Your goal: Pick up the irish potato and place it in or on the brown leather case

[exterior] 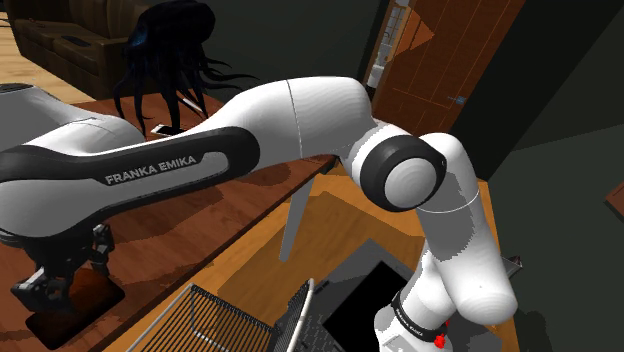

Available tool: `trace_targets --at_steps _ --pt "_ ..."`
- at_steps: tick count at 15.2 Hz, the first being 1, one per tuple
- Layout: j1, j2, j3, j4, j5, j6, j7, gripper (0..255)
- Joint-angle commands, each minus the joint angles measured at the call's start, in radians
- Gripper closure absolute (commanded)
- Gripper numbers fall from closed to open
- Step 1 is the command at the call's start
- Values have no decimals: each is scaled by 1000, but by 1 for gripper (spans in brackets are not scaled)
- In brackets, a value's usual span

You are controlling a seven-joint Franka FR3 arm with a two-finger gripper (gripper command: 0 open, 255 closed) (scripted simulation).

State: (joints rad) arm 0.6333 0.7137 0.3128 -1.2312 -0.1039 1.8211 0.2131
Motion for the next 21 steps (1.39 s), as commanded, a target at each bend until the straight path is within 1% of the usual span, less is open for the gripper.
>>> trace_targets --at_steps 1,7,8,13,17,21 --pt "-1 -1 0 -8 0 8 0 255" --pt "-1 -1 0 -8 0 8 0 255" --pt "-1 -1 0 -8 0 8 0 0" --pt "-1 -1 0 -8 0 8 0 0" --pt "8 2 1 125 2 -122 -5 0" --pt "8 2 1 125 2 -122 -5 0"
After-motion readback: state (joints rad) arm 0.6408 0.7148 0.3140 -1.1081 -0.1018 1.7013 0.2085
